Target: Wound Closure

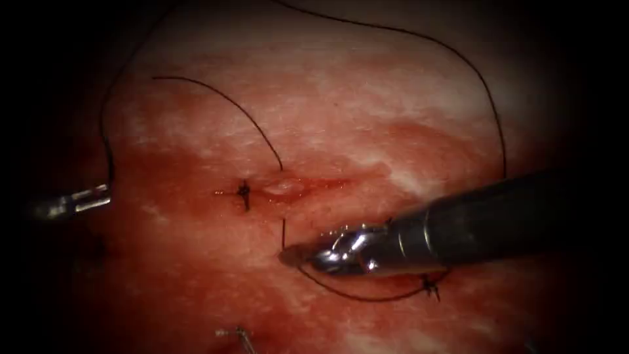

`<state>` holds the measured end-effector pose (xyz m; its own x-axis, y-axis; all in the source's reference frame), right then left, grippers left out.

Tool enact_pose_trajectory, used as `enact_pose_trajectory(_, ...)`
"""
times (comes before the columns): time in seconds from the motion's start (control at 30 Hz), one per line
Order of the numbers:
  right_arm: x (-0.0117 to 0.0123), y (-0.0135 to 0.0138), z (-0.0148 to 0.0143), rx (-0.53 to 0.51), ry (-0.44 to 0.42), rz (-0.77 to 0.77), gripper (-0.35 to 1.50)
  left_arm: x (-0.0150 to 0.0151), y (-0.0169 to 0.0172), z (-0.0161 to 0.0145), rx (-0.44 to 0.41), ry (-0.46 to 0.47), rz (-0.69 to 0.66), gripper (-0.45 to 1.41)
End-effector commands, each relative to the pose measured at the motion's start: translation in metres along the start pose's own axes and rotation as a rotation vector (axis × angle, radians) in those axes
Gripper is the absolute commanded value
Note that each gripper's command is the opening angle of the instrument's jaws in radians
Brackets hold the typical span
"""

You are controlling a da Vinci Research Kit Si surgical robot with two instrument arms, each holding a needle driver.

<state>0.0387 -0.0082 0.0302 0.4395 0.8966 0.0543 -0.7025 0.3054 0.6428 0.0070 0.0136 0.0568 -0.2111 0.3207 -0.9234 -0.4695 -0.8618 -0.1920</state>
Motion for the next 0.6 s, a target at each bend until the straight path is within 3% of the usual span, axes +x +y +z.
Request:
enact_pose_trajectory(0.03,-0.0012,-0.0006,0.0002,0.0,0.0,-0.009,-0.35,-0.0006,0.0008,0.0003,-0.002,-0.002,-0.003,-0.45)
enact_pose_trajectory(0.23,-0.0034,-0.0029,-0.002,0.0,0.008,-0.021,-0.35,-0.0006,0.0007,0.0003,-0.003,-0.002,-0.003,-0.45)
enact_pose_trajectory(0.6,-0.0054,-0.0051,-0.0038,0.011,-0.013,-0.047,-0.35,-0.0007,0.0007,0.0002,-0.004,-0.001,-0.003,-0.45)
